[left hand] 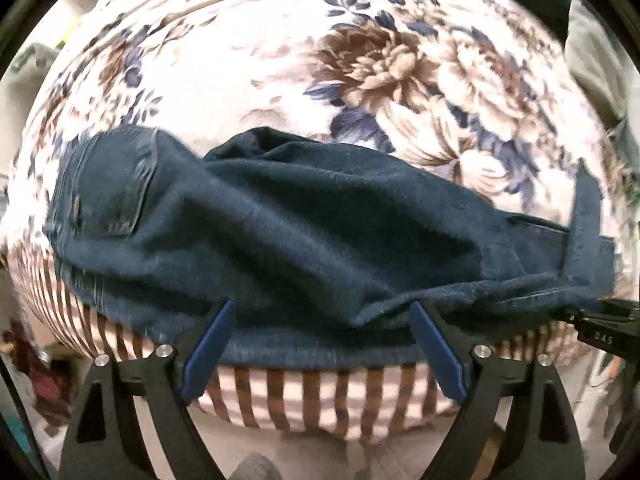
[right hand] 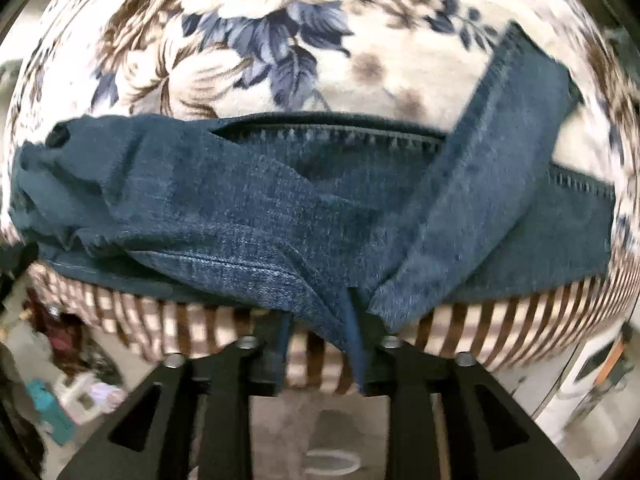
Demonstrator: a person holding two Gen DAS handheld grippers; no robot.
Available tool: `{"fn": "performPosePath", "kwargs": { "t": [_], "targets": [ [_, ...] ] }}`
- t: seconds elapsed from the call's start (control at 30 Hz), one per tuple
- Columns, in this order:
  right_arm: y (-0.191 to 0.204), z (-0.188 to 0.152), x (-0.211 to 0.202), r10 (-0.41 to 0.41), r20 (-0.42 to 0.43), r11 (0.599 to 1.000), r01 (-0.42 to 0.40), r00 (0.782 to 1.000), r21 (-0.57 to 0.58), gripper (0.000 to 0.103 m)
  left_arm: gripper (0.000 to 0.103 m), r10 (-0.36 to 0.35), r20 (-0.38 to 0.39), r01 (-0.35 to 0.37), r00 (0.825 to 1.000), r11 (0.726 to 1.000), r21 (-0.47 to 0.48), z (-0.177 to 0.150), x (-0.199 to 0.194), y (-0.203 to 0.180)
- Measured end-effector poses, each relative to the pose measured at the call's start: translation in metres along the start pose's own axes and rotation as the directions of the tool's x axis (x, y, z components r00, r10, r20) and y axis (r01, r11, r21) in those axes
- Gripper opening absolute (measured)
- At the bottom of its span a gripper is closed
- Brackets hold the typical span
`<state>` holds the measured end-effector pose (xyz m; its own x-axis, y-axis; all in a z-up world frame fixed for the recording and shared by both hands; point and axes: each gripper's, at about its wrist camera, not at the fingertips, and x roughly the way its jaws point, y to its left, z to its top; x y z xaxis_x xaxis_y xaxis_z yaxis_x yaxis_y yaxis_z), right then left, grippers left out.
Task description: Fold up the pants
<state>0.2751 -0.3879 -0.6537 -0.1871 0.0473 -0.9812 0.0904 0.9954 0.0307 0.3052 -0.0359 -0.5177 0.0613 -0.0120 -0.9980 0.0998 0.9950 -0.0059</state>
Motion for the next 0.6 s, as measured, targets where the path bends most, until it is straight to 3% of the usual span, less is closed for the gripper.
{"fn": "performPosePath", "kwargs": {
  "t": [0.07, 0.13, 0.17, 0.33, 0.43, 0.47, 0.5, 0.53, 0.6],
  "targets": [
    [0.007, 0.027, 0.015, -0.047, 0.015, 0.998, 0.047, 0.999, -0.031, 0.052, 0.088, 0.018, 0.000, -0.018, 1.000, 1.000, 0.007, 0.014, 0.016, -0.017],
    [0.011, 0.032, 0.030, -0.095, 0.022, 0.994, 0.096, 0.995, -0.056, 0.085, 0.088, 0.031, 0.004, -0.031, 1.000, 0.999, 0.024, 0.021, 0.026, -0.029],
    [0.014, 0.032, 0.037, -0.127, 0.028, 0.989, 0.128, 0.992, -0.069, 0.089, 0.088, 0.041, -0.004, -0.040, 0.999, 0.999, 0.034, 0.024, 0.034, -0.035],
    [0.018, 0.027, 0.048, -0.127, 0.024, 0.983, 0.129, 0.992, -0.128, 0.090, 0.088, 0.050, -0.038, -0.049, 0.998, 0.998, 0.035, 0.026, 0.052, -0.048],
    [0.043, 0.005, 0.050, -0.205, 0.078, 0.956, 0.217, 0.976, -0.198, 0.090, 0.088, 0.061, -0.037, -0.060, 0.997, 0.997, 0.040, 0.023, 0.053, -0.051],
    [0.050, -0.005, 0.042, -0.245, 0.139, 0.933, 0.272, 0.960, -0.237, 0.091, 0.088, 0.066, -0.040, -0.064, 0.997, 0.997, 0.043, 0.022, 0.054, -0.053],
    [0.052, -0.011, 0.037, -0.255, 0.167, 0.924, 0.291, 0.952, -0.249, 0.097, 0.088, 0.067, -0.041, -0.065, 0.997, 0.997, 0.043, 0.021, 0.054, -0.055],
    [0.055, -0.018, 0.030, -0.250, 0.200, 0.916, 0.299, 0.947, -0.269, 0.098, 0.088, 0.069, -0.042, -0.067, 0.997, 0.997, 0.041, 0.022, 0.055, -0.056],
    [0.058, -0.031, 0.019, -0.165, 0.217, 0.926, 0.227, 0.962, -0.303, 0.098, 0.088, 0.064, -0.046, -0.063, 0.997, 0.998, 0.027, 0.023, 0.053, -0.059]
  ]
}}
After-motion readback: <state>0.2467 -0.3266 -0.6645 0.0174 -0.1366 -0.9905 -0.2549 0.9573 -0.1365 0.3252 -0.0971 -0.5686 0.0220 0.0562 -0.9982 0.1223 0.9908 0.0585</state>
